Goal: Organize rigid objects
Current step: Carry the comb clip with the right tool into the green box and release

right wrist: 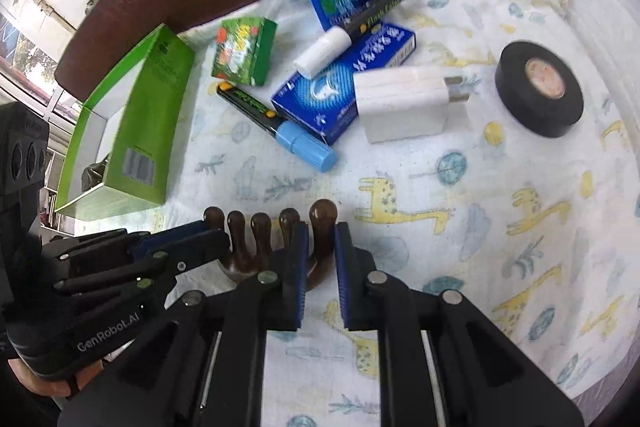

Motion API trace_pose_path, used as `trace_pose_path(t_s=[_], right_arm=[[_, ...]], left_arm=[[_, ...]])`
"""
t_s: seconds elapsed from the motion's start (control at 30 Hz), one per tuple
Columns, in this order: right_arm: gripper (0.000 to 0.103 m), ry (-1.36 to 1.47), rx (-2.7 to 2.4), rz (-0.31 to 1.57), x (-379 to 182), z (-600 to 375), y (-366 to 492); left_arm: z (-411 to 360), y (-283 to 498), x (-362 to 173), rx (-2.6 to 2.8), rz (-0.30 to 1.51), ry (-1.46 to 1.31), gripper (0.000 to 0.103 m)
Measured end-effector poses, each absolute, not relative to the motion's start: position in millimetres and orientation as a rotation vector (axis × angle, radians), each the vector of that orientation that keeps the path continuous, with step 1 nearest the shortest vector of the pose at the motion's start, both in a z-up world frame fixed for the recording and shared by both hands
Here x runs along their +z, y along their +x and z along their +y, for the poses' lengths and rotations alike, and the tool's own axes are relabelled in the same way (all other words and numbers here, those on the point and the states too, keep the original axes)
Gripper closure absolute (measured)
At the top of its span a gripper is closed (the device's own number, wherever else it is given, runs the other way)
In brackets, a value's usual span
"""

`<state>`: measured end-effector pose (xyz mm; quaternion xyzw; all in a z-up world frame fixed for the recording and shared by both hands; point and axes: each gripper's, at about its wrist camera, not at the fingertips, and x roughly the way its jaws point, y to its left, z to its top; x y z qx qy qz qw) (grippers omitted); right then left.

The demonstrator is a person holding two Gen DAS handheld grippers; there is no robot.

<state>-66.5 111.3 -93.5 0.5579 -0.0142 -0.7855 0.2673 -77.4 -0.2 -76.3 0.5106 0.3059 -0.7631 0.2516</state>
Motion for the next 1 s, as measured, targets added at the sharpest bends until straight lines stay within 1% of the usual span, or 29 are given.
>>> trace_pose_path(t_s=[0.07, 0.33, 0.57, 0.8, 1.0], right_arm=[[0.089, 1.47, -2.117, -0.051, -85.8, 106.9, -63.0], [0.09, 1.289, -2.129, -0.062, -49.1, 76.9, -47.0], [0.089, 1.16, -2.038, -0.024, -19.1, 15.3, -32.3], [0.089, 1.143, -1.955, 0.026, -16.9, -52.4, -27.7], [0.089, 1.209, -1.931, 0.061, -34.7, -90.3, -35.8]], left_arm=[[2.3, -71.2, -62.1, -2.107, 0.774, 1.344, 0.09], [0.5, -27.1, -7.2, -2.175, 0.644, 1.145, 0.09], [-34.8, 34.1, 26.7, -2.13, 0.616, 0.968, 0.089], [-69.2, 73.3, 32.4, -2.089, 0.592, 0.901, 0.089], [-91.2, 85.1, 10.6, -2.071, 0.674, 0.921, 0.089]])
